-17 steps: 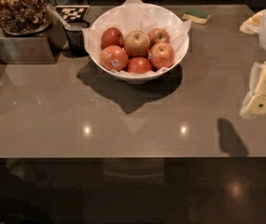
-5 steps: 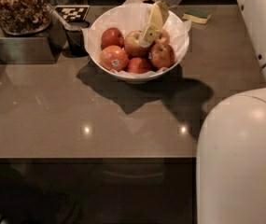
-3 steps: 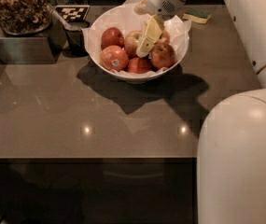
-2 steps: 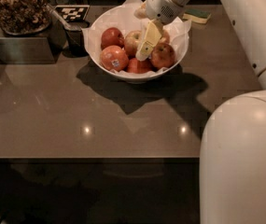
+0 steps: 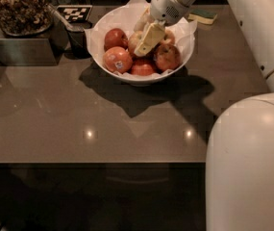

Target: Pick apple from white bowl

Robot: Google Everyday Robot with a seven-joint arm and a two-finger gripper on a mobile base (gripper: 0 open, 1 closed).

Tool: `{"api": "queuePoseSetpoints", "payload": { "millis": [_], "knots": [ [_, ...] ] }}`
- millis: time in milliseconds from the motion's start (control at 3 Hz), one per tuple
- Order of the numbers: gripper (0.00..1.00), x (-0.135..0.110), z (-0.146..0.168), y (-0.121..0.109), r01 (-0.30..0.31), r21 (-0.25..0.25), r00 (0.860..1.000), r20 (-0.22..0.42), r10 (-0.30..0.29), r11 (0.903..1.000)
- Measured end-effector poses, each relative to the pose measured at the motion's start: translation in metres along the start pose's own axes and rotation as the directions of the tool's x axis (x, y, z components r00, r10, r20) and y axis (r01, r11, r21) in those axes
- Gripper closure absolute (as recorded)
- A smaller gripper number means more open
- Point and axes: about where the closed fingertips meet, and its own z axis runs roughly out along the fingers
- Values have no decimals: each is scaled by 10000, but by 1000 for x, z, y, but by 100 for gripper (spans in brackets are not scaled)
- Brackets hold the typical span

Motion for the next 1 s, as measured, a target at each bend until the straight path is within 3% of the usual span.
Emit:
{"api": "queuePoseSetpoints", "payload": {
  "millis": [667, 1000],
  "knots": [
    [89, 0, 0, 0, 0, 0, 10000, 0, 0, 10000],
    [100, 0, 0, 0, 1, 1, 10000, 5, -1, 10000]
  ]
}}
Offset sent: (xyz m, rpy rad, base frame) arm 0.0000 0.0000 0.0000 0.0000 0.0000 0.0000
